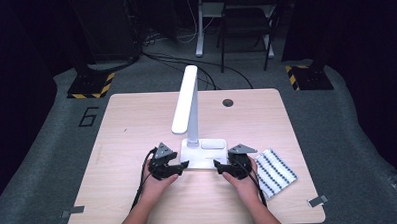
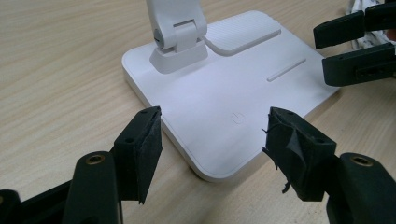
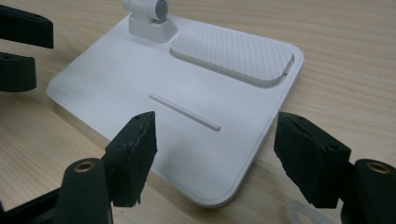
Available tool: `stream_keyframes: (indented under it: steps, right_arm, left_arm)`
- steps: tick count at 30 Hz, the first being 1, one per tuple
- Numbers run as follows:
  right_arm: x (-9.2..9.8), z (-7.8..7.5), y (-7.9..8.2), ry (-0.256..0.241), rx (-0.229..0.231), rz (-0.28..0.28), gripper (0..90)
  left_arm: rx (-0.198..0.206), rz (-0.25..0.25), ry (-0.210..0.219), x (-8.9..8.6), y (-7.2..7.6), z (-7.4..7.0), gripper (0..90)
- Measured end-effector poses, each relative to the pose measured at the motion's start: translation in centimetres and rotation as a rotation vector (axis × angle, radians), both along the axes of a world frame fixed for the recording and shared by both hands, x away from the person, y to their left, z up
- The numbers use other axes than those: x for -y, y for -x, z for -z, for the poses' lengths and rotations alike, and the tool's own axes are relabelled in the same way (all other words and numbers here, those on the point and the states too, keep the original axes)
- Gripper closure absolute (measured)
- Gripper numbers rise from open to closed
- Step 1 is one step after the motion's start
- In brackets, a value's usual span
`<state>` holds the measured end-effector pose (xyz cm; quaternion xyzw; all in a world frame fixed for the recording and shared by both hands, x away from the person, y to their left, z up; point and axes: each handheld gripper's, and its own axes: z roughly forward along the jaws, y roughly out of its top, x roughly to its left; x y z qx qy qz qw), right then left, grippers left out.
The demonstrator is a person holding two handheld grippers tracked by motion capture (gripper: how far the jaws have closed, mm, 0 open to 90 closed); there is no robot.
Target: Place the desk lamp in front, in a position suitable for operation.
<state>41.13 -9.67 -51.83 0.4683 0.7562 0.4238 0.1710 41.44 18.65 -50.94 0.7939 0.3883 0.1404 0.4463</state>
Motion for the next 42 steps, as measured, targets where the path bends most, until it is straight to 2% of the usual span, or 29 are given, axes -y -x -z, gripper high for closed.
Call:
stream_keyframes:
  steps: [6, 7, 11, 12, 13, 15, 19, 22, 24, 32, 33, 42]
  right_arm:
    - [-0.2, 0.2, 0.0, -0.001, -0.004, -0.001, 29.0]
    - [-0.3, 0.2, 0.0, -0.004, -0.020, -0.003, 28.6]
    - [-0.1, 0.4, -0.2, -0.002, -0.029, -0.009, 28.2]
    - [-0.1, 0.4, -0.2, -0.006, -0.034, -0.001, 28.0]
    - [-0.2, 0.5, -0.2, -0.014, -0.040, 0.001, 28.0]
    - [-0.1, 0.6, -0.3, -0.005, -0.040, -0.010, 27.8]
    - [-0.1, 0.7, -0.4, -0.009, -0.050, -0.014, 25.9]
    - [-0.1, 0.8, -0.5, -0.023, -0.055, -0.006, 25.5]
    - [0.0, 0.8, -0.6, -0.023, -0.061, -0.010, 24.9]
    - [-0.2, 0.8, -0.5, -0.029, -0.074, -0.003, 23.3]
    - [-0.2, 0.8, -0.5, -0.041, -0.080, 0.005, 23.5]
    - [-0.2, 0.7, -0.5, -0.036, -0.084, 0.008, 24.9]
  left_arm:
    - [-0.013, 0.009, -0.006, 0.5, -0.3, 0.4, 36.1]
    - [-0.015, 0.004, 0.002, 0.6, -0.3, 0.5, 36.1]
    - [-0.029, 0.007, 0.004, 0.9, -0.3, 0.7, 36.3]
    - [-0.021, 0.009, -0.002, 0.9, -0.3, 0.8, 36.4]
    - [-0.029, 0.010, 0.002, 1.0, -0.4, 0.8, 36.5]
    - [-0.024, 0.010, -0.009, 1.1, -0.3, 0.8, 36.5]
    - [-0.030, 0.008, 0.001, 1.1, -0.4, 0.9, 36.7]
    - [-0.018, -0.002, -0.002, 1.1, -0.4, 0.9, 36.7]
    - [-0.029, -0.001, 0.000, 1.1, -0.4, 1.0, 36.7]
    - [-0.042, -0.019, 0.032, 1.0, -0.2, 1.1, 39.1]
    - [-0.038, -0.015, 0.027, 0.9, -0.2, 1.1, 39.9]
    - [-0.042, -0.020, 0.019, 0.9, 0.0, 1.0, 39.8]
